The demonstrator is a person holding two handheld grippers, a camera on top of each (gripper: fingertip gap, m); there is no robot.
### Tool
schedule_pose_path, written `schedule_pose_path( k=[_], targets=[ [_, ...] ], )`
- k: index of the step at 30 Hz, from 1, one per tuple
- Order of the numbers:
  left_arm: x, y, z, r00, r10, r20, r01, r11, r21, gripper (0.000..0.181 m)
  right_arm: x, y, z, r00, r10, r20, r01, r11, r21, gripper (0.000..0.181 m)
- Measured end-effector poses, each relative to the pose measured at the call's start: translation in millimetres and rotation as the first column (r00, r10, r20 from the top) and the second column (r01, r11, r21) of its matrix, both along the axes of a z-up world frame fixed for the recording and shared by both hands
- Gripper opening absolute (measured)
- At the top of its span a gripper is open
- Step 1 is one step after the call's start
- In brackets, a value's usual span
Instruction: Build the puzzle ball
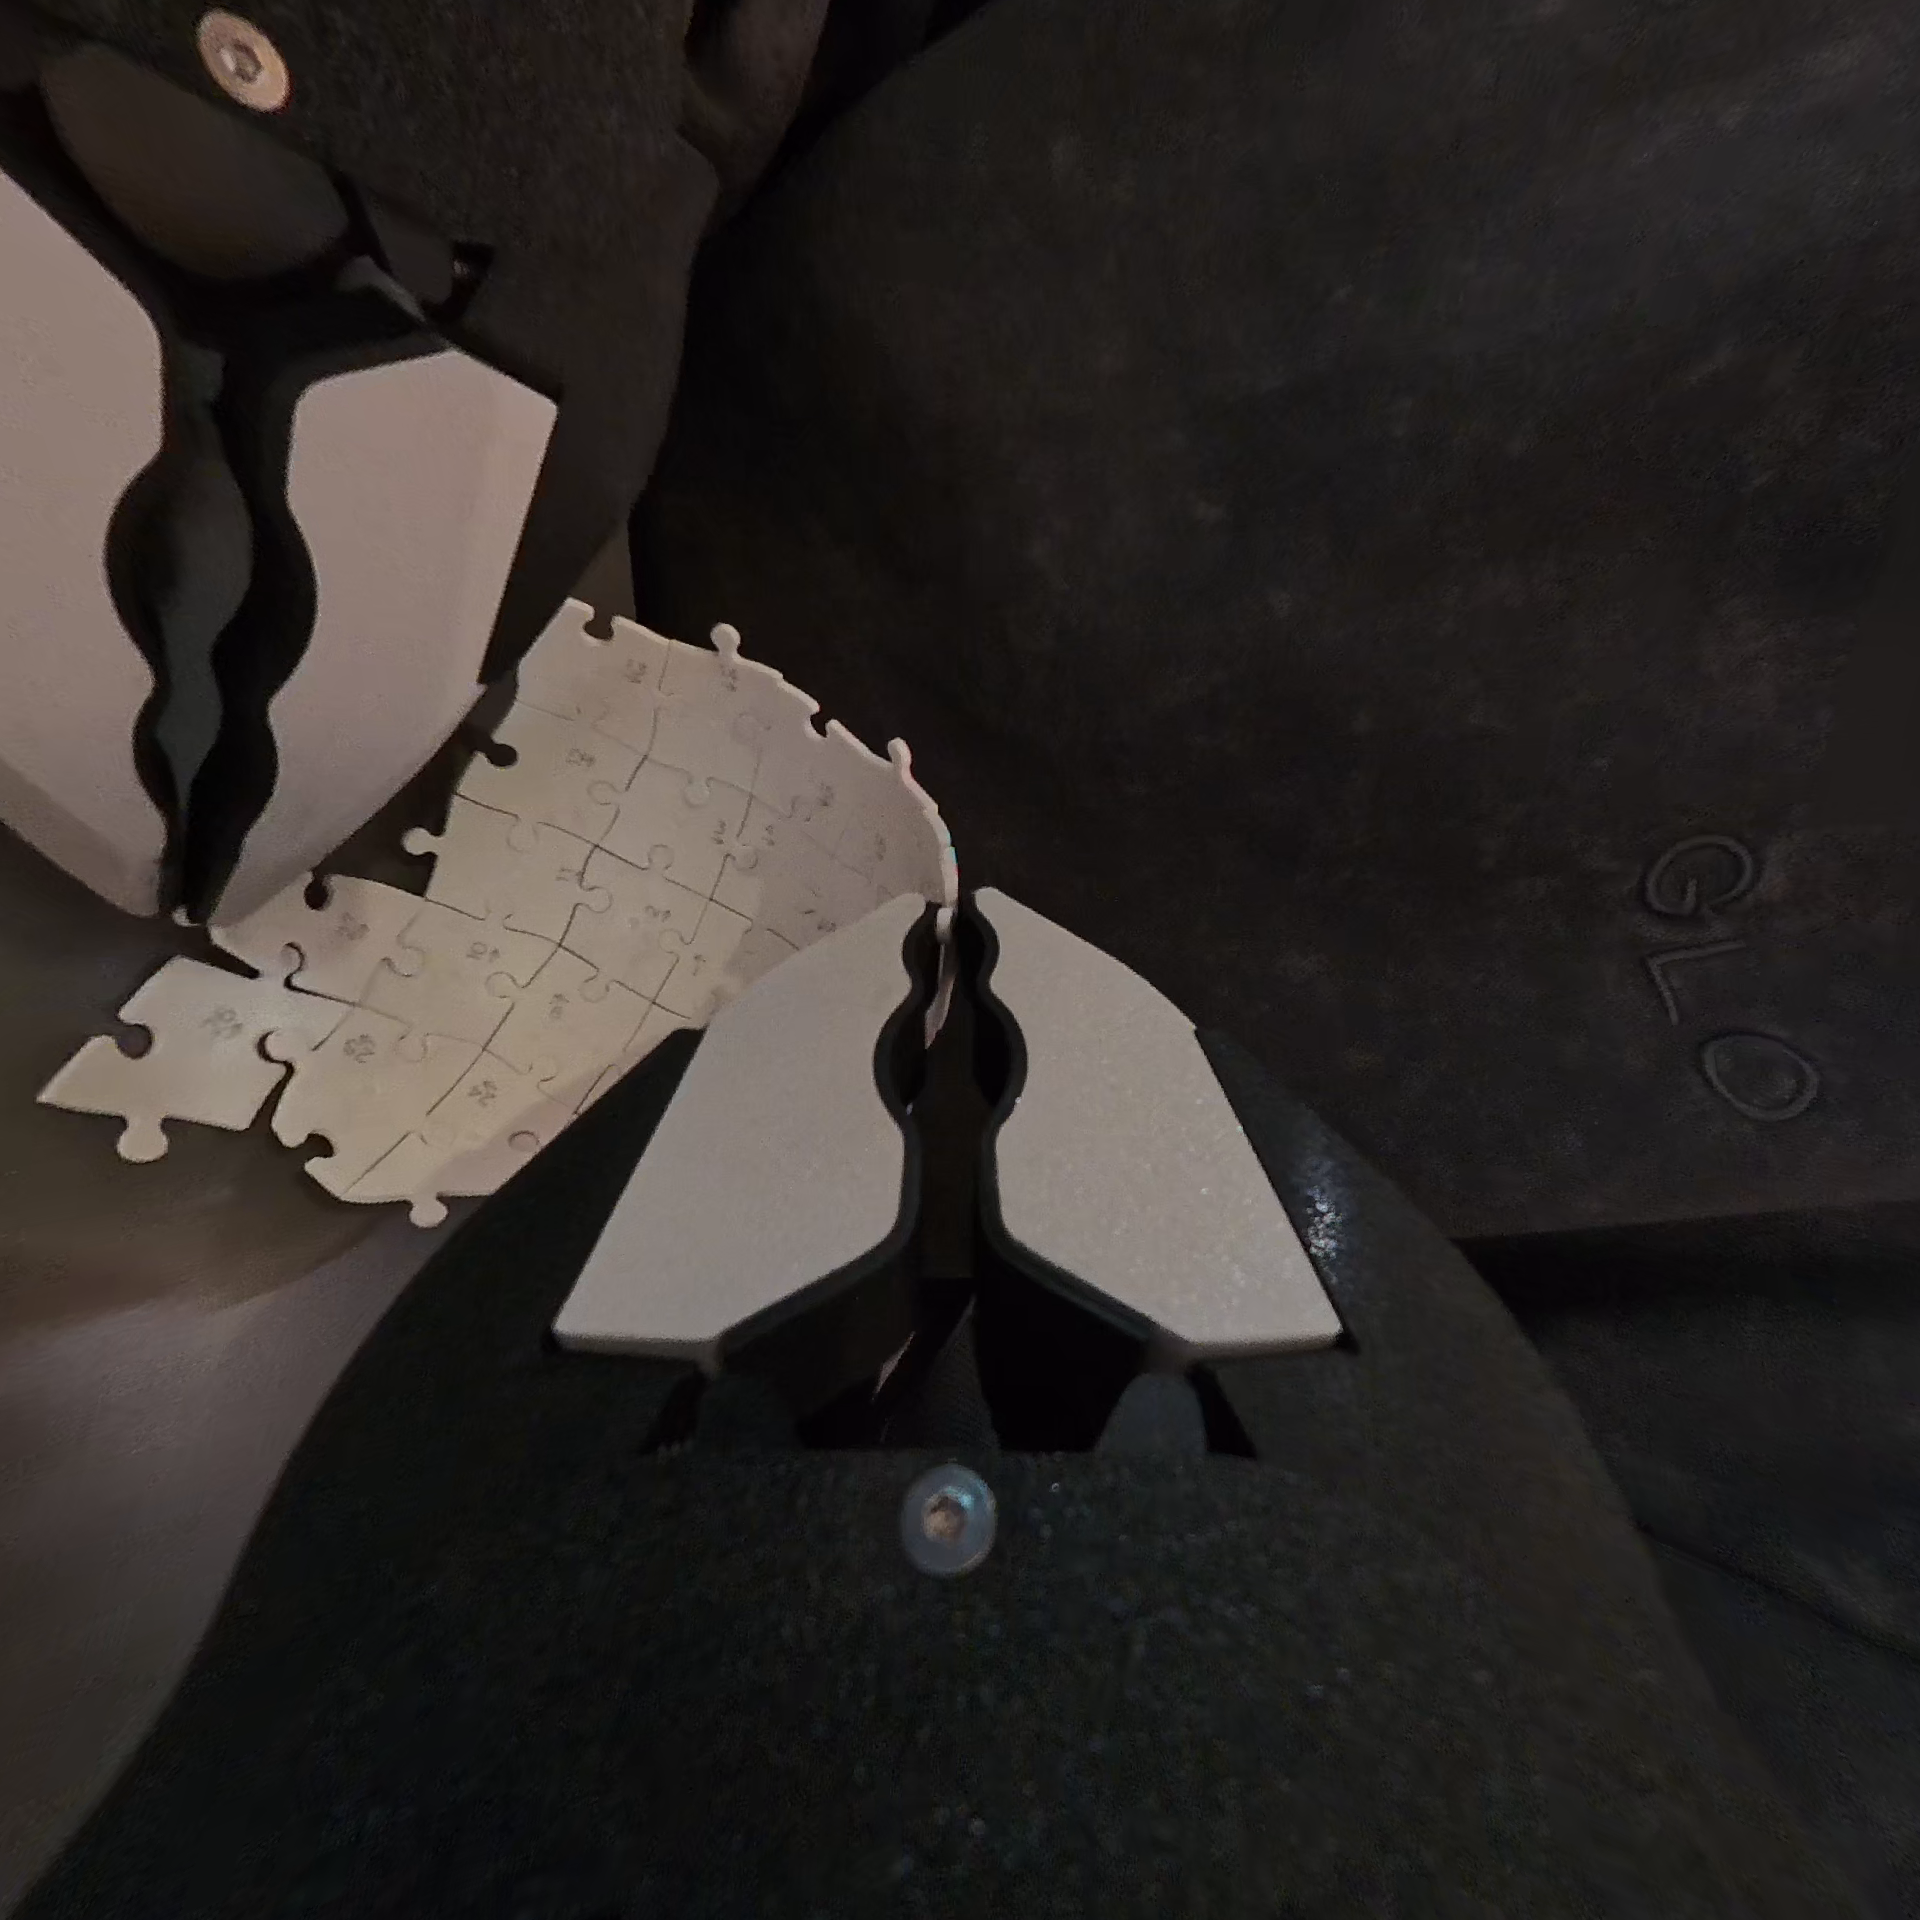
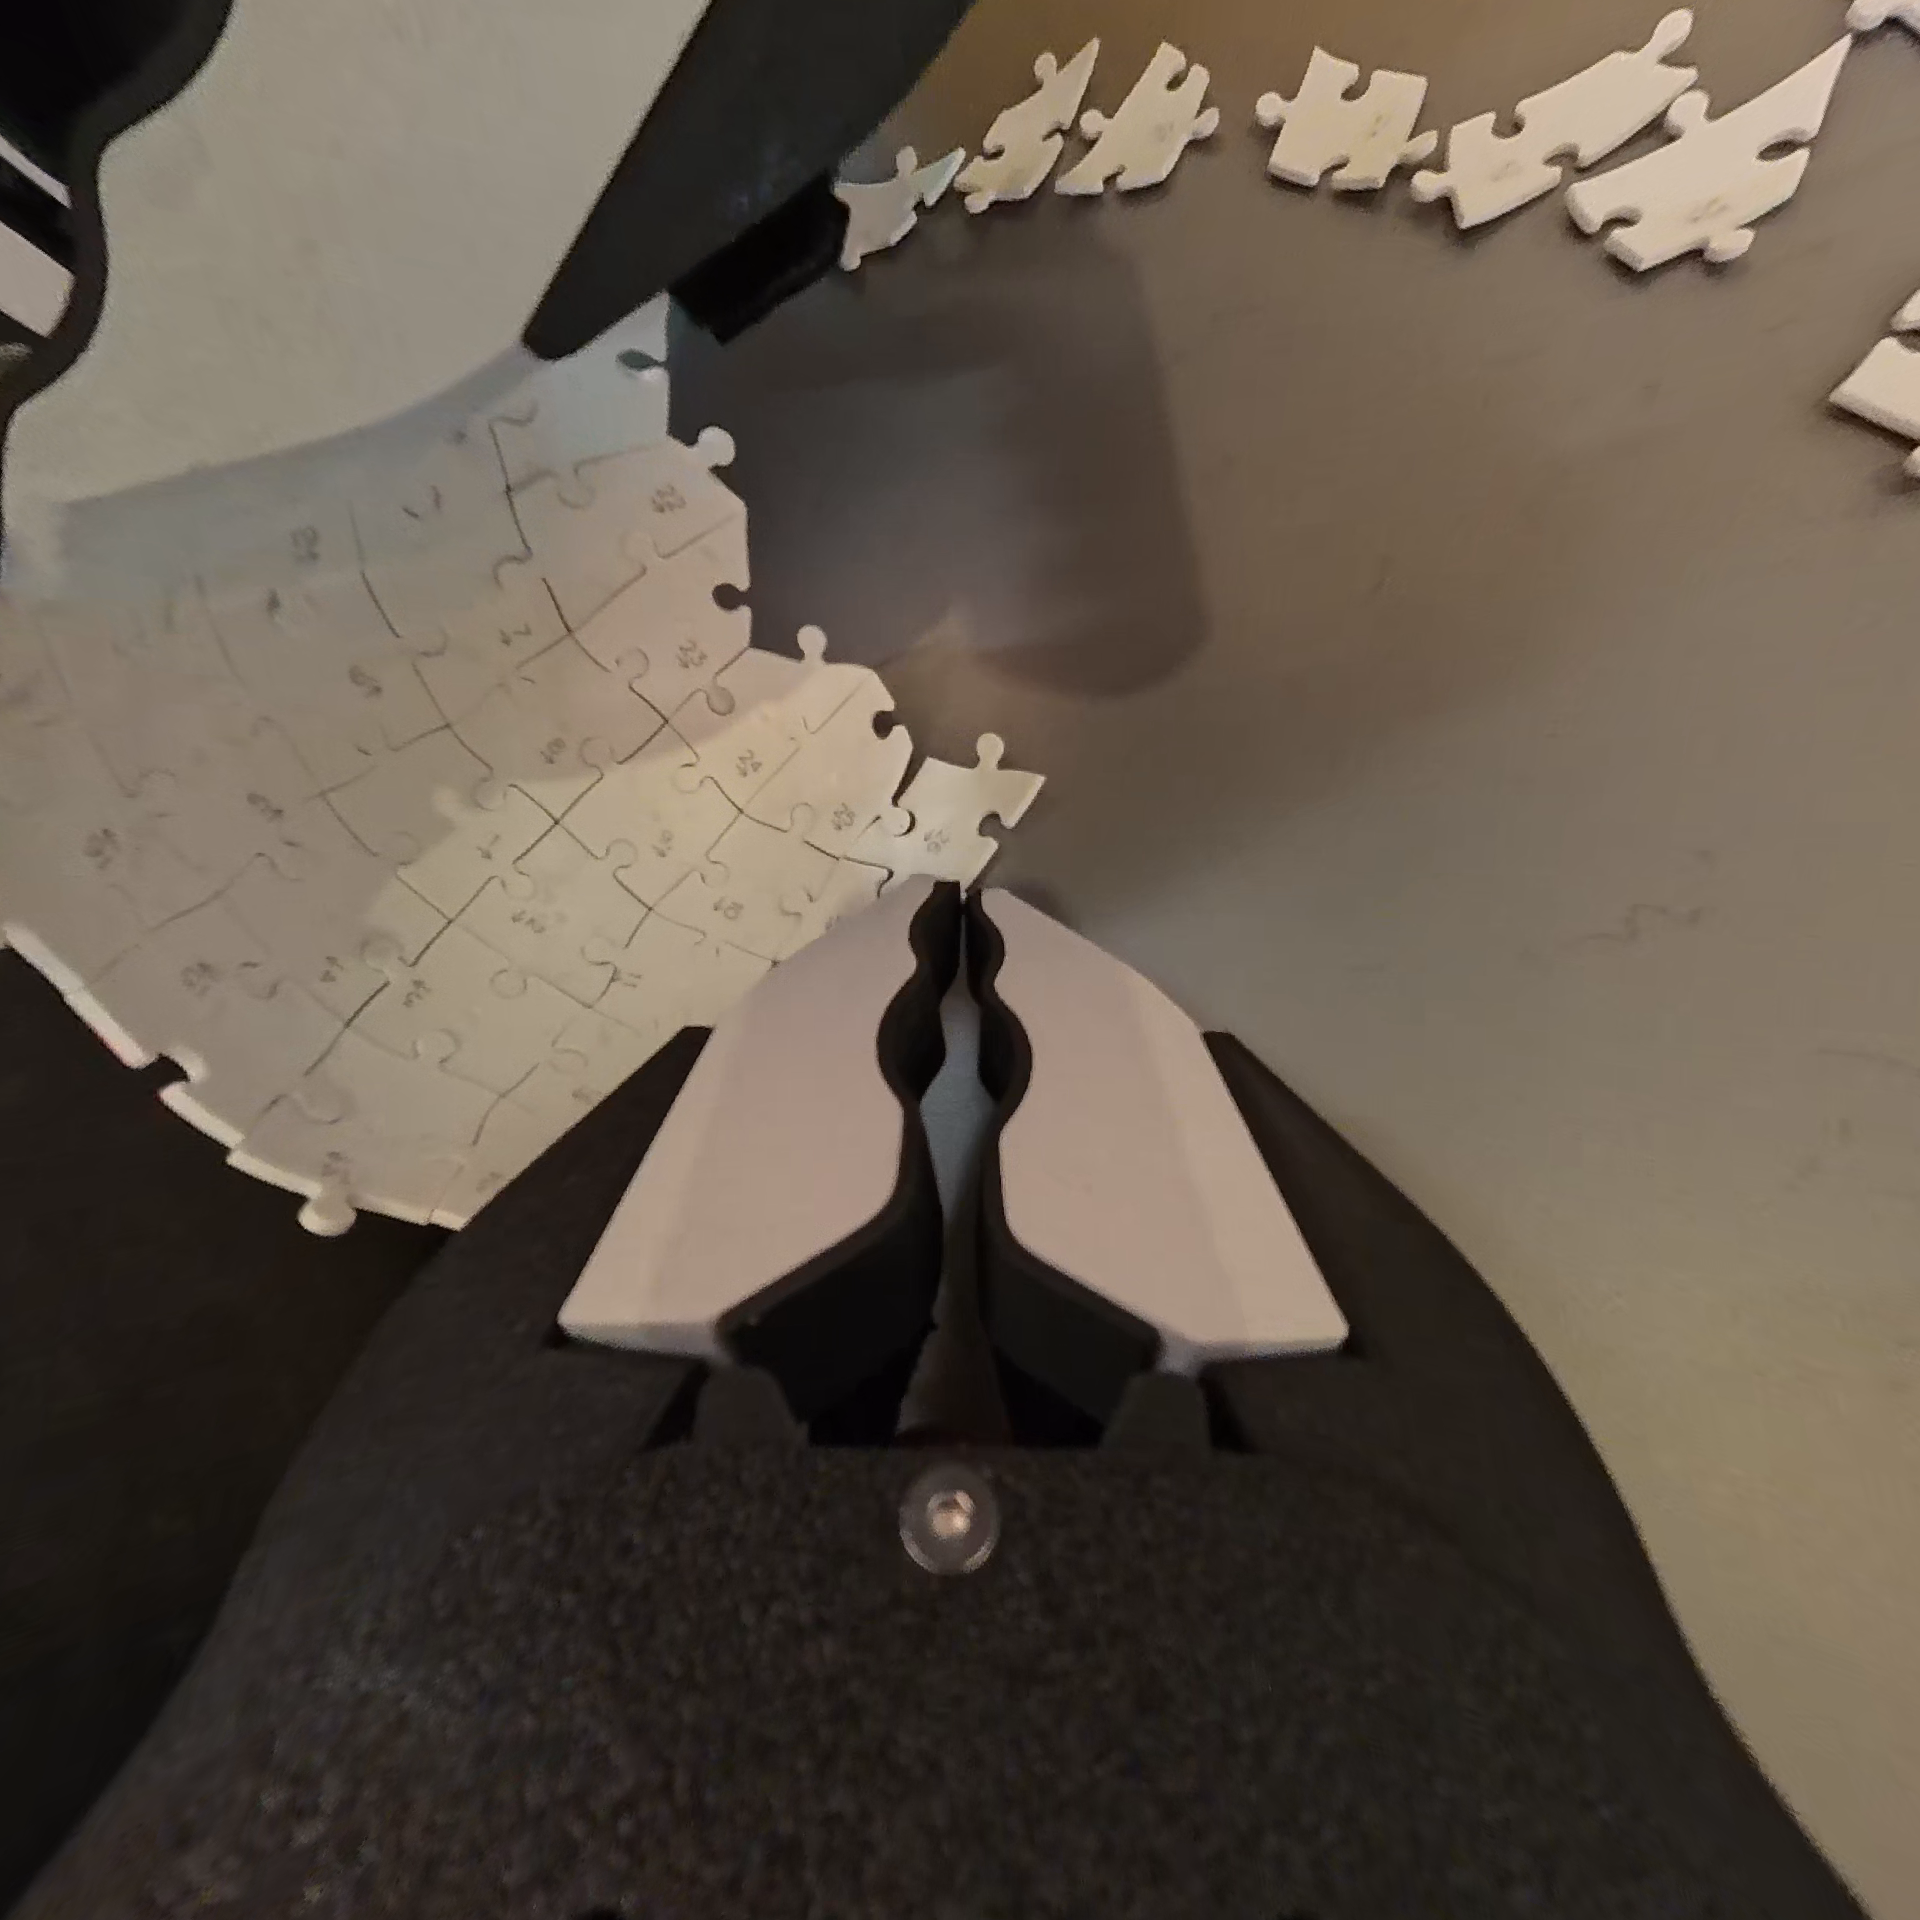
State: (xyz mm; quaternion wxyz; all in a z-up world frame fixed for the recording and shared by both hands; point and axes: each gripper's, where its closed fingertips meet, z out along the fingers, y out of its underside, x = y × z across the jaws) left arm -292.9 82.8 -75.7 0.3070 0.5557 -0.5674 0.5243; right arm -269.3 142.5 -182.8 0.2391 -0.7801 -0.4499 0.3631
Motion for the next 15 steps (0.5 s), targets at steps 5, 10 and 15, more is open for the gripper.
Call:
schedule_pose_path(
  k=[5, 10, 15],
  targets=[
    [1.2, 0.3, 0.1, 1.0, -0.006, -0.008, 0.006, 1.0, 0.007, 0.003, 2.4, 0.2, -2.1, 1.0, -0.013, 0.011, 0.013, 1.0, -0.007, 0.002],
    [3.2, 1.1, 0.2, 1.0, -0.003, -0.017, 0.003, 1.0, 0.001, 0.003, 3.2, 2.5, -2.0, 1.0, -0.019, 0.012, 0.019, 1.0, -0.003, 0.005],
    [3.8, 0.6, 0.1, 1.0, 0.0, -0.025, 0.0, 1.0, -0.003, 0.003, 5.3, 8.0, 4.9, 1.0, -0.015, -0.005, 0.015, 0.999, 0.035, 0.011]
  ],
)
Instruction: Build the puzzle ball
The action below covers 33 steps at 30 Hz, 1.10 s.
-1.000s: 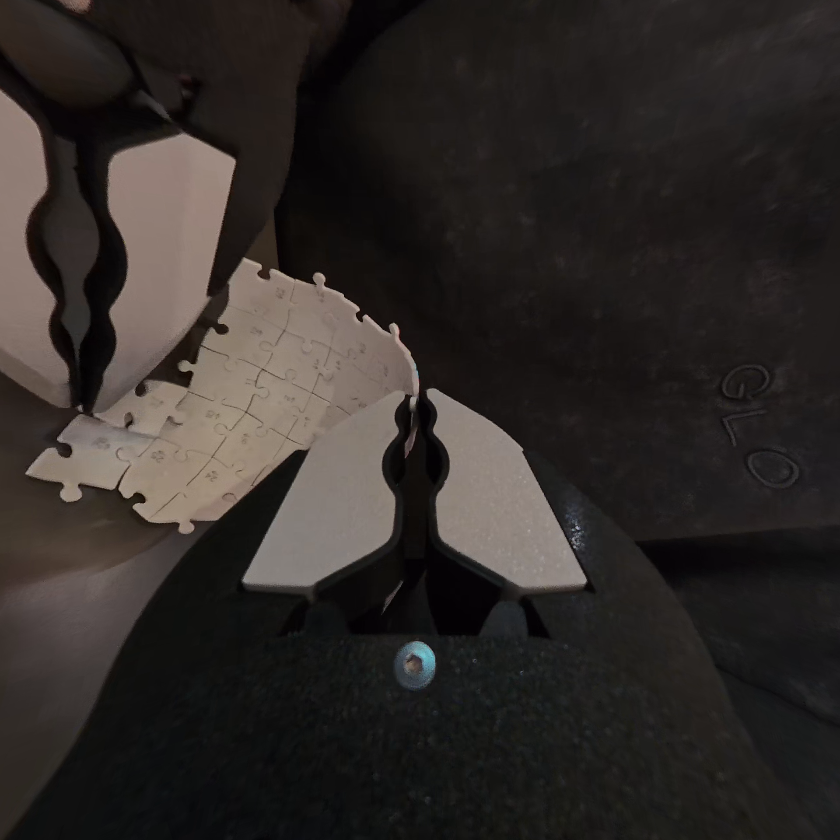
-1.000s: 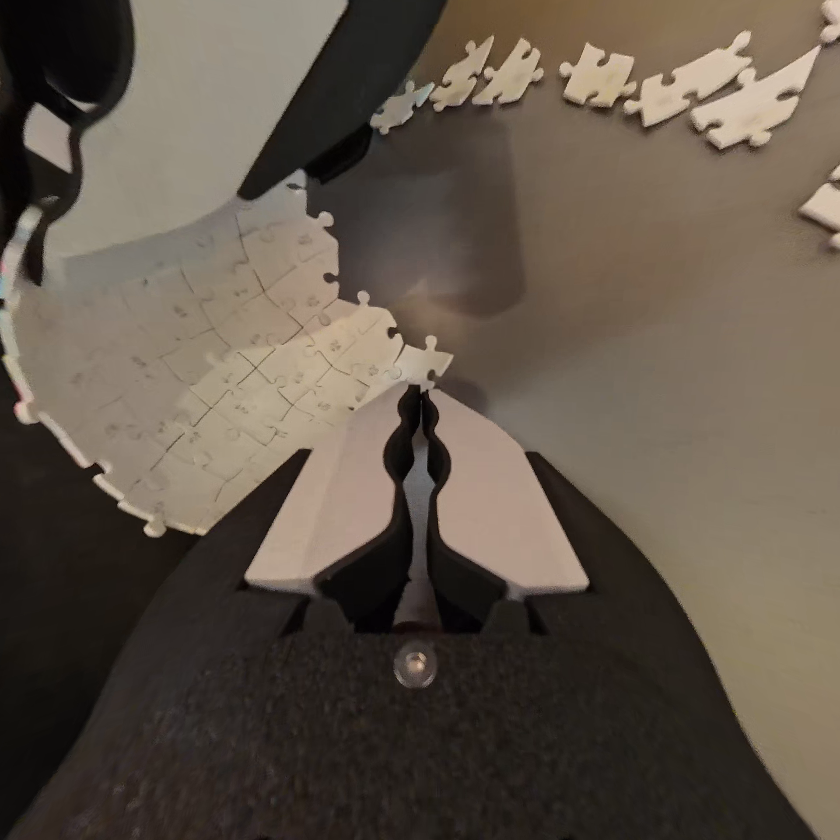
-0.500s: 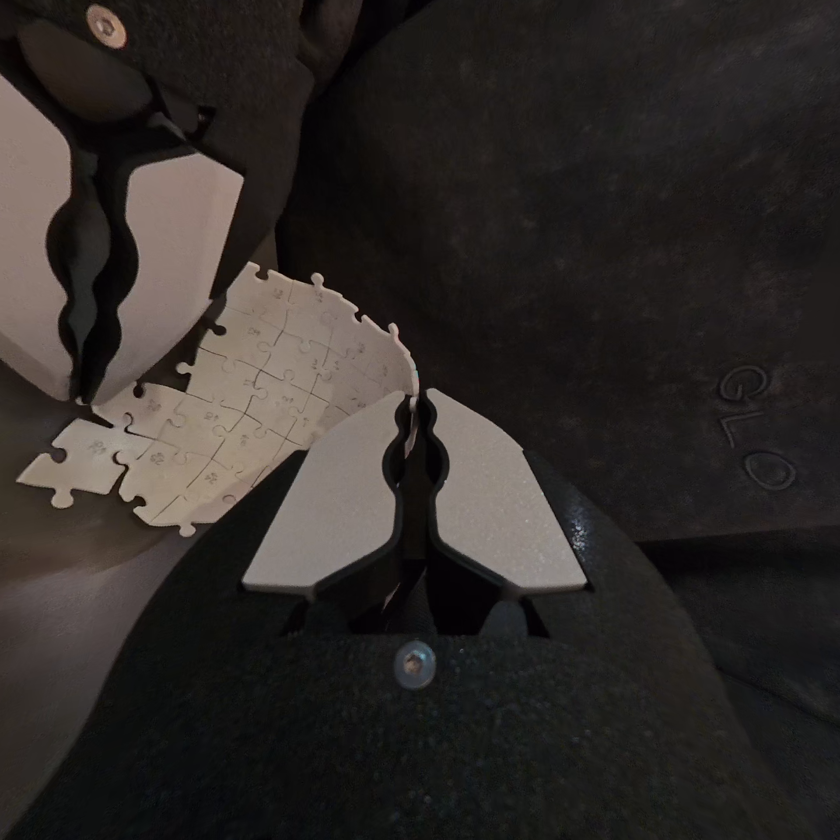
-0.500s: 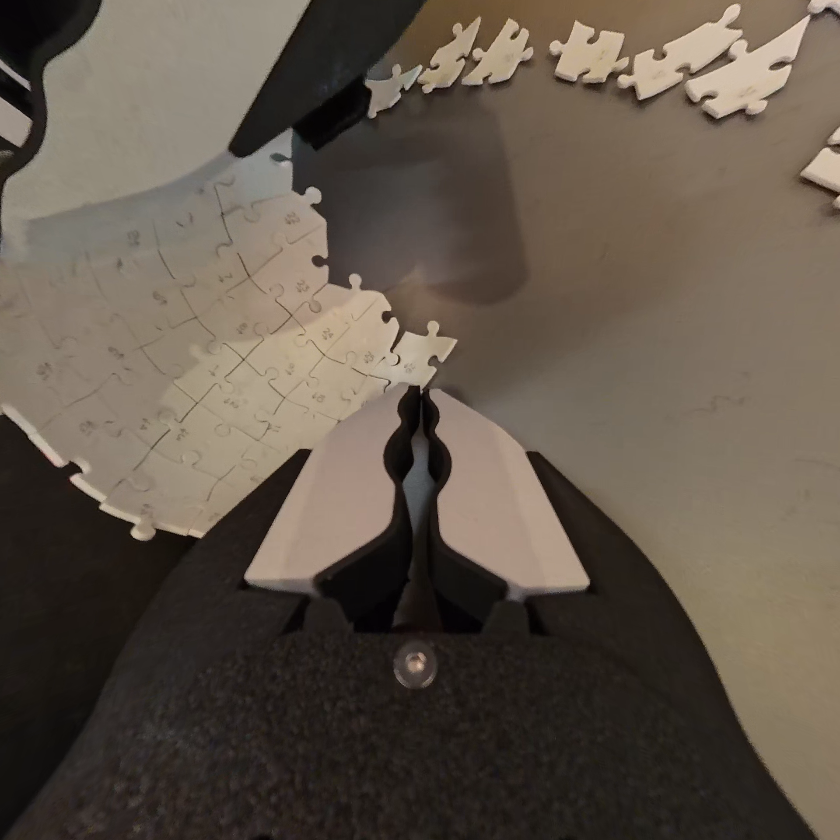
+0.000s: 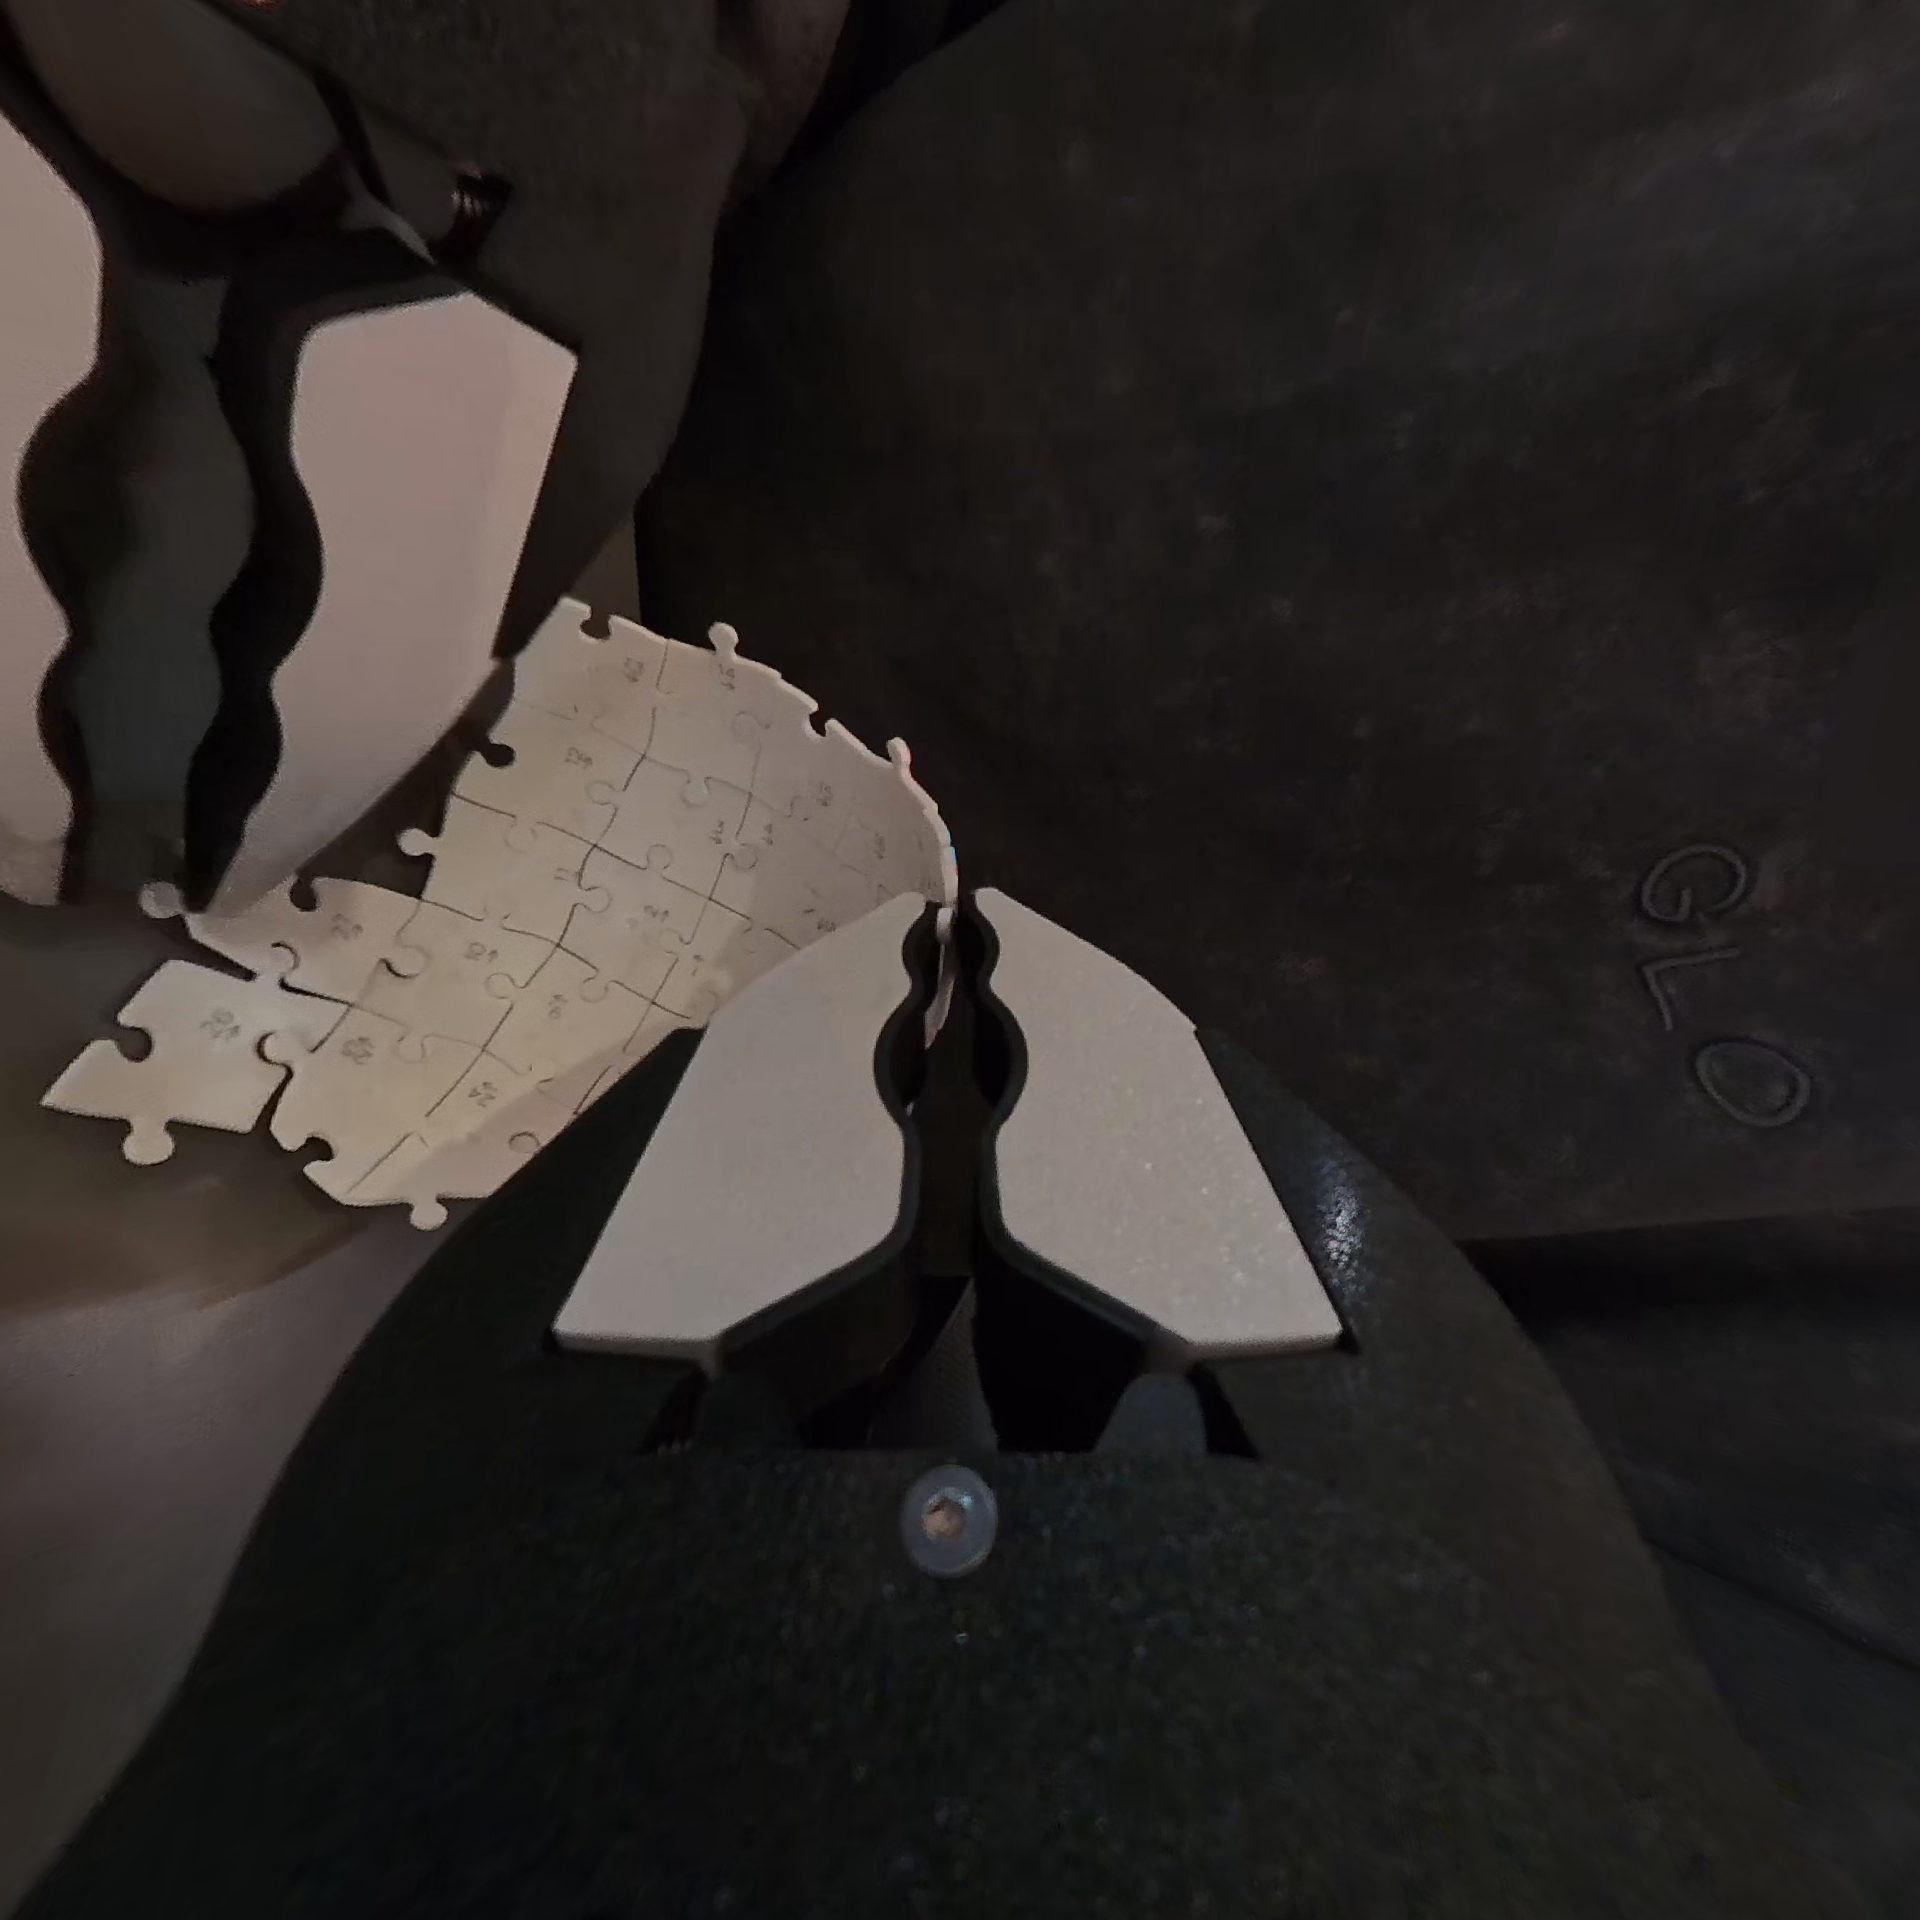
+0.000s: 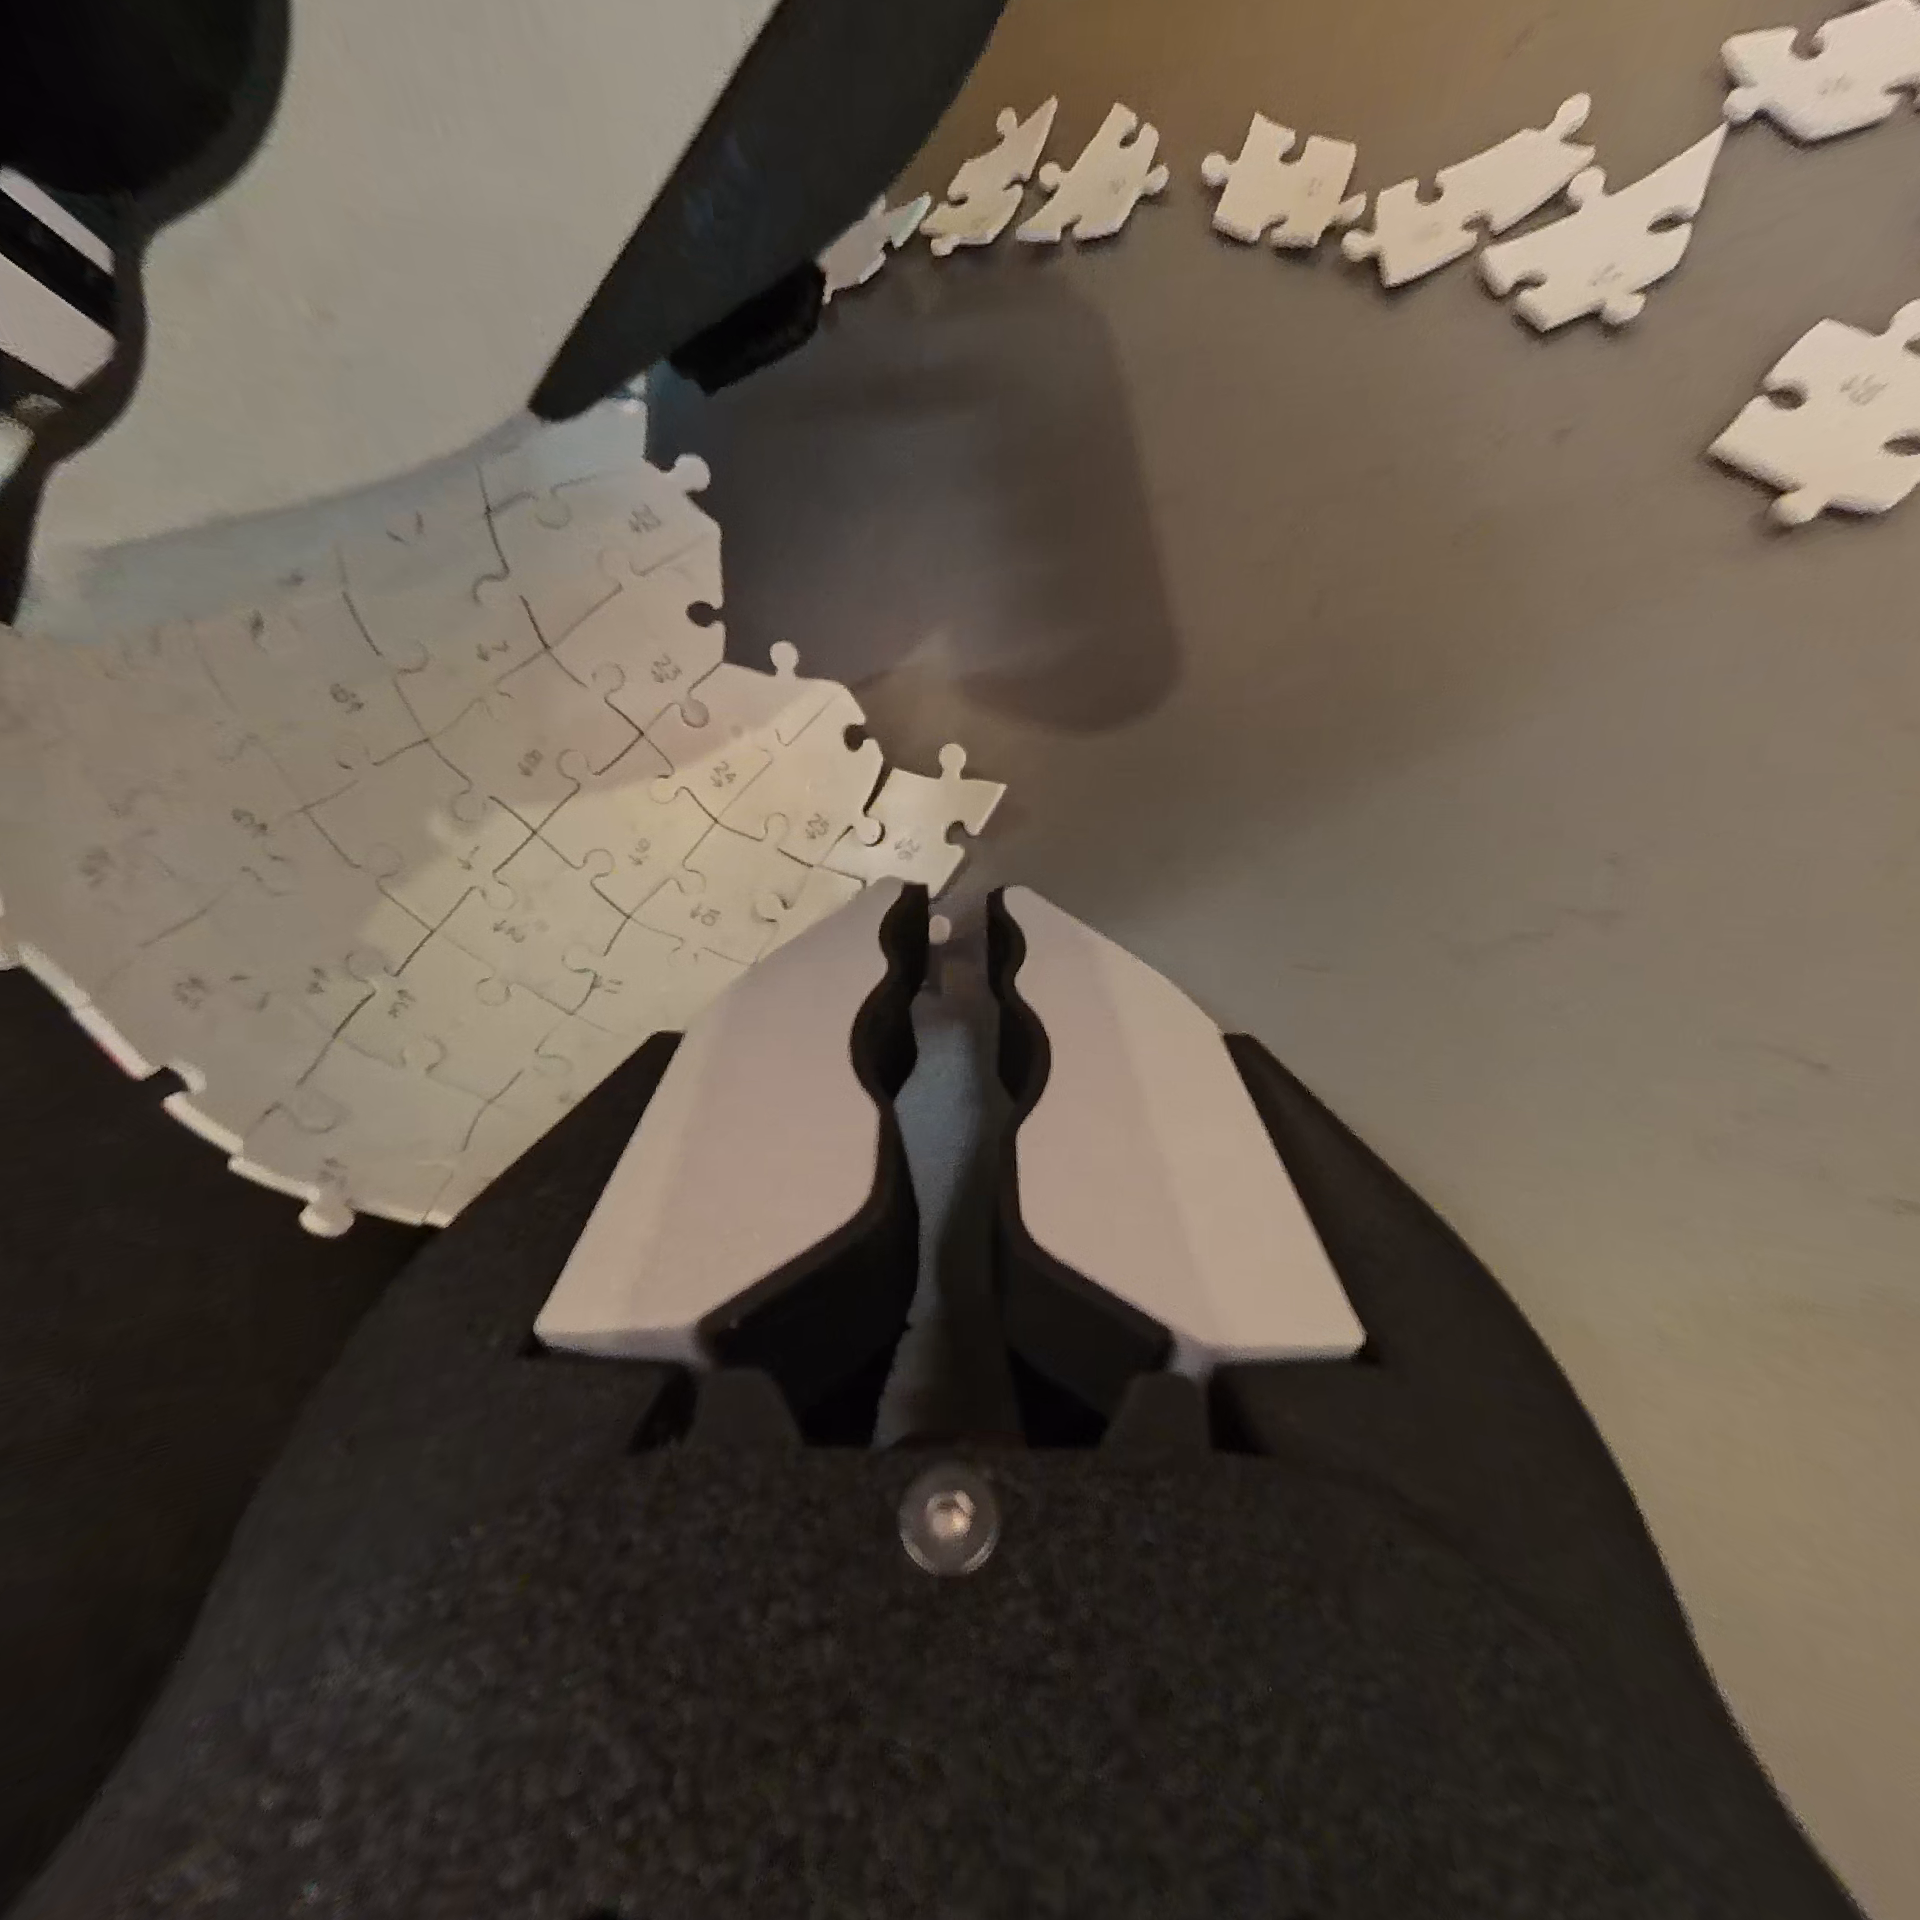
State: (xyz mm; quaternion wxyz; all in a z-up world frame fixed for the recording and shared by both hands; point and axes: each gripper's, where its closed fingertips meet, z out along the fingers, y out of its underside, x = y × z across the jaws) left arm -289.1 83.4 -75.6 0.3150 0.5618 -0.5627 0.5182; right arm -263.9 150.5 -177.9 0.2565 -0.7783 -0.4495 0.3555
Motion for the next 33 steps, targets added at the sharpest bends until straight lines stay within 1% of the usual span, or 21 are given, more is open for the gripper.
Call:
schedule_pose_path(
  k=[1, 2, 3, 4, 6, 9, 13, 19, 25, 29, 31, 33],
  targets=[
    [0, 0, 0, 1.0, 0.0, -0.001, 0.0, 1.0, 0.0, 0.003, 1, 2, 3, 1.0, -0.001, -0.007, 0.001, 1.0, 0.01, 0.009],
    [0, 0, 0, 1.0, 0.001, -0.002, -0.001, 1.0, 0.0, 0.003, 0, 1, 8, 0.999, 0.02, -0.027, -0.02, 1.0, 0.016, 0.004],
    [0, 0, 0, 1.0, 0.002, -0.003, -0.002, 1.0, -0.001, 0.003, -3, -3, 13, 0.996, 0.066, -0.056, -0.065, 0.998, 0.021, 0.0],
    [1, 0, 0, 1.0, 0.003, -0.004, -0.003, 1.0, -0.002, 0.002, -6, -7, 13, 0.993, 0.103, -0.056, -0.102, 0.995, 0.024, 0.0],
    [1, 0, 0, 1.0, 0.004, -0.007, -0.004, 1.0, -0.005, 0.003, -13, -20, 8, 0.978, 0.206, -0.02, -0.206, 0.979, 0.007, 0.0],
    [2, 1, 0, 1.0, 0.005, -0.008, -0.005, 1.0, -0.003, 0.002, -22, -28, -2, 0.96, 0.275, 0.053, -0.277, 0.961, 0.02, 0.0],
    [3, 0, 0, 1.0, 0.006, -0.011, -0.006, 1.0, -0.015, 0.003, -22, -23, -14, 0.946, 0.276, 0.168, -0.286, 0.958, 0.038, 0.0],
    [5, 2, 0, 1.0, 0.004, -0.015, -0.005, 0.999, -0.041, 0.002, -25, -23, -14, 0.939, 0.31, 0.151, -0.315, 0.949, 0.014, 0.001],
    [2, 4, 1, 1.0, -0.029, -0.009, 0.029, 0.998, -0.05, 0.003, -26, -25, -14, 0.906, 0.398, 0.143, -0.41, 0.91, 0.068, 0.0],
    [-4, 7, 2, 0.998, -0.059, -0.002, 0.059, 0.994, -0.086, 0.002, -25, -26, -14, 0.881, 0.453, 0.138, -0.469, 0.875, 0.118, 0.0],
    [-7, 10, 3, 0.998, -0.066, 0.002, 0.065, 0.992, -0.11, 0.002, -23, -24, -13, 0.879, 0.456, 0.139, -0.473, 0.868, 0.152, 0.0],
    [-8, 12, 3, 0.997, -0.073, 0.007, 0.074, 0.989, -0.127, 0.002, -23, -24, -7, 0.88, 0.462, 0.107, -0.475, 0.861, 0.184, 0.0]
  ],
)
